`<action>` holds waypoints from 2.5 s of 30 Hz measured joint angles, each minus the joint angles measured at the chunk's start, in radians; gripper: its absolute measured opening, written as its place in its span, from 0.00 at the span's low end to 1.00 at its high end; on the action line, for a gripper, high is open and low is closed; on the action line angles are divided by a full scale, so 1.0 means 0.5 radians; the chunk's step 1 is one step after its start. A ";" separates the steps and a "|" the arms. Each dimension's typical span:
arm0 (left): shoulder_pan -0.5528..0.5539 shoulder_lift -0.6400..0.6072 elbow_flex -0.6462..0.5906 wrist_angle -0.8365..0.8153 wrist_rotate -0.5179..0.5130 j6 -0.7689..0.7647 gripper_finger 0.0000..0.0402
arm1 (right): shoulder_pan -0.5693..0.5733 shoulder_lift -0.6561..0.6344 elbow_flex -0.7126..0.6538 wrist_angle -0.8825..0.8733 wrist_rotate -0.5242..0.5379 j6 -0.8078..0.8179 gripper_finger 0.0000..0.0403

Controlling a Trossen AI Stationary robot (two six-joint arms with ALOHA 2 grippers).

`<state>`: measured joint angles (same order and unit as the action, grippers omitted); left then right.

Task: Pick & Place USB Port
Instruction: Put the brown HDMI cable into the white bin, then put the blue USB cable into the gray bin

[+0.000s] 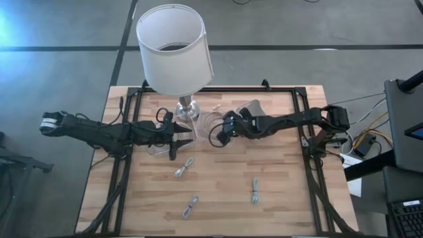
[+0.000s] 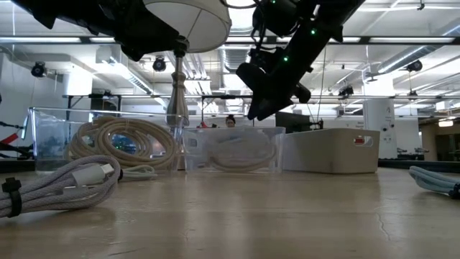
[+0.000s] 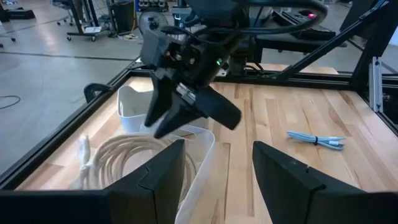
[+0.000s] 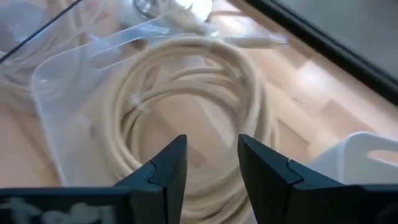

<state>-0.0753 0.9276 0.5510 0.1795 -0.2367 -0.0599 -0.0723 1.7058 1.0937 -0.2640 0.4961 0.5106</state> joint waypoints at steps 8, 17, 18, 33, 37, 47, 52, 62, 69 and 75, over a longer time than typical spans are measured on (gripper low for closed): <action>0.000 0.000 0.000 -0.001 0.000 0.000 0.48 | -0.021 0.000 -0.048 0.026 0.008 -0.178 0.33; 0.000 0.000 0.000 -0.001 0.000 0.000 0.48 | -0.003 0.000 -0.014 0.024 -0.048 -0.360 0.33; 0.000 0.000 0.000 -0.001 0.000 0.000 0.48 | 0.002 -0.005 -0.006 0.019 -0.083 -0.374 0.32; 0.000 0.000 0.000 -0.039 0.000 -0.007 0.48 | 0.311 -0.237 0.143 -0.587 -0.348 -0.019 0.25; 0.000 0.000 0.000 -0.039 0.000 -0.034 0.48 | 0.447 -0.240 0.126 -0.806 -0.471 0.366 0.25; 0.000 0.000 0.000 -0.034 0.000 -0.038 0.48 | 0.762 -0.180 0.047 -0.931 -0.649 1.017 0.32; 0.003 0.000 0.005 -0.033 -0.001 -0.017 0.48 | 0.905 -0.166 0.009 -0.929 -0.683 1.352 0.35; 0.006 0.000 0.121 -0.024 -0.001 0.141 0.48 | 1.105 -0.048 -0.109 -0.931 -0.976 2.205 0.36; 0.007 0.000 0.152 -0.031 -0.001 0.216 0.48 | 1.113 0.086 -0.161 -0.854 -1.162 2.347 0.35; 0.007 0.000 0.184 -0.029 -0.002 0.277 0.48 | 1.113 0.142 -0.137 -0.789 -1.167 2.370 0.35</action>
<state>-0.0719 0.9276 0.6430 0.1650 -0.2375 0.0784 0.4843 1.7766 1.0253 -0.6585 -0.0875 1.6958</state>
